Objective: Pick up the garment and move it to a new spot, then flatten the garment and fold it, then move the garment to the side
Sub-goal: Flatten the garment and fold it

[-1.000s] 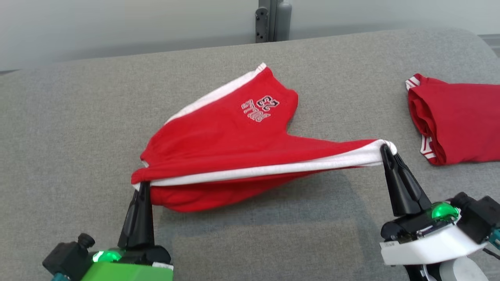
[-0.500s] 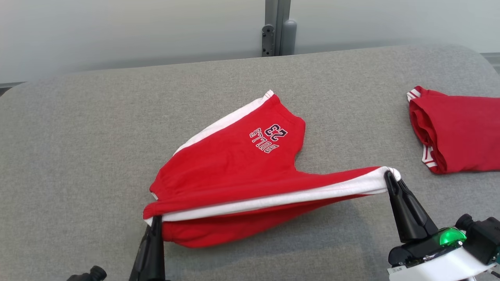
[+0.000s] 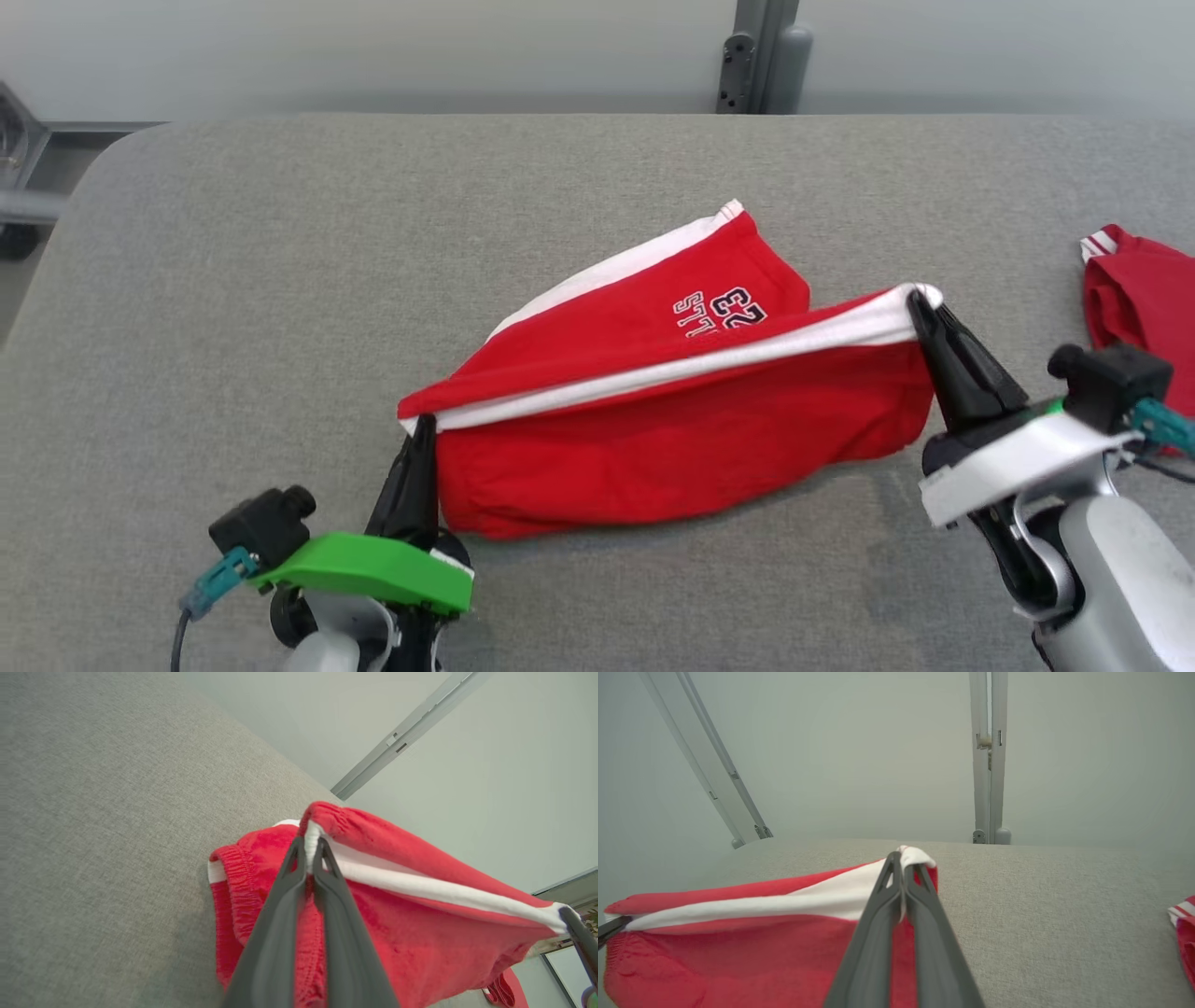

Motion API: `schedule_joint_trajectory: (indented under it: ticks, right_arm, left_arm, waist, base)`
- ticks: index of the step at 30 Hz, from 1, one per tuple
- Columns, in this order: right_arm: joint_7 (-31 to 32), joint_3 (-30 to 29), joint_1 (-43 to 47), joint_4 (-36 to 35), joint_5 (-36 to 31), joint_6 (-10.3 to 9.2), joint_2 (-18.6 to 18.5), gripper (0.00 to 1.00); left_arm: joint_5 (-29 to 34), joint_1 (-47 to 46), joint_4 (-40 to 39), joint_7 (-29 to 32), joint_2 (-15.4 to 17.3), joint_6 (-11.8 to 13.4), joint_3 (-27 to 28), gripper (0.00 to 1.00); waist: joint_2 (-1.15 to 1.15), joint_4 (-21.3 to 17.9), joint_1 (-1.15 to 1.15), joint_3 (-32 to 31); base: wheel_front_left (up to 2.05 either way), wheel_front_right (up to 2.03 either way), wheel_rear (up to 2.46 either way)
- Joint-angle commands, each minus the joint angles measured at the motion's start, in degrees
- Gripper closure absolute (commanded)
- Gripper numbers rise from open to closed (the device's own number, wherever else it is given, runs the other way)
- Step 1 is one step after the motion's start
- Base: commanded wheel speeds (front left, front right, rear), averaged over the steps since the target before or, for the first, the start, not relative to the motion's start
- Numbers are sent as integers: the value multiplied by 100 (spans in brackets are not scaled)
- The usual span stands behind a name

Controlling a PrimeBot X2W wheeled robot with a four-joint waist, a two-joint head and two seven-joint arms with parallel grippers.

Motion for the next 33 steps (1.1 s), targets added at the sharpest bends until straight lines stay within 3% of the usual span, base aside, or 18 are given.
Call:
schedule_joint_trajectory:
  ticks: [1,7,13,20,29,32,33]
  right_arm:
    - [56,93,-300,212,81,-6,-56,100]
    - [165,568,-1509,1373,280,-7,-237,100]
    - [187,1222,-2621,2577,449,-6,-317,100]
    - [136,1755,-3589,3876,733,-6,-269,100]
    - [23,2342,-4387,4982,1030,-6,-196,100]
    - [-35,2469,-4594,5286,1108,-6,-181,100]
    - [-45,2504,-4641,5362,1138,-6,-163,100]
  left_arm:
    - [-130,-275,236,-2,8,74,25,100]
    - [-625,-1231,1360,-42,-17,199,-173,100]
    - [-1124,-2131,2270,-255,-23,324,-761,100]
    - [-1509,-2793,2903,-525,-21,373,-1293,100]
    - [-1802,-3287,3241,-688,-22,438,-1886,100]
    - [-1779,-3359,3247,-718,-22,441,-2067,57]
    - [-1770,-3369,3243,-726,-20,455,-2110,51]
  waist:
    - [0,263,0,208]
    - [0,554,0,436]
    - [0,766,0,706]
    - [0,876,0,931]
    - [0,1046,0,1107]
    - [0,1123,0,1159]
    - [0,1146,0,1171]
  base:
    - [0,0,0]
    - [0,0,0]
    - [0,0,0]
    - [0,0,0]
    - [0,0,0]
    - [0,0,0]
    - [0,0,0]
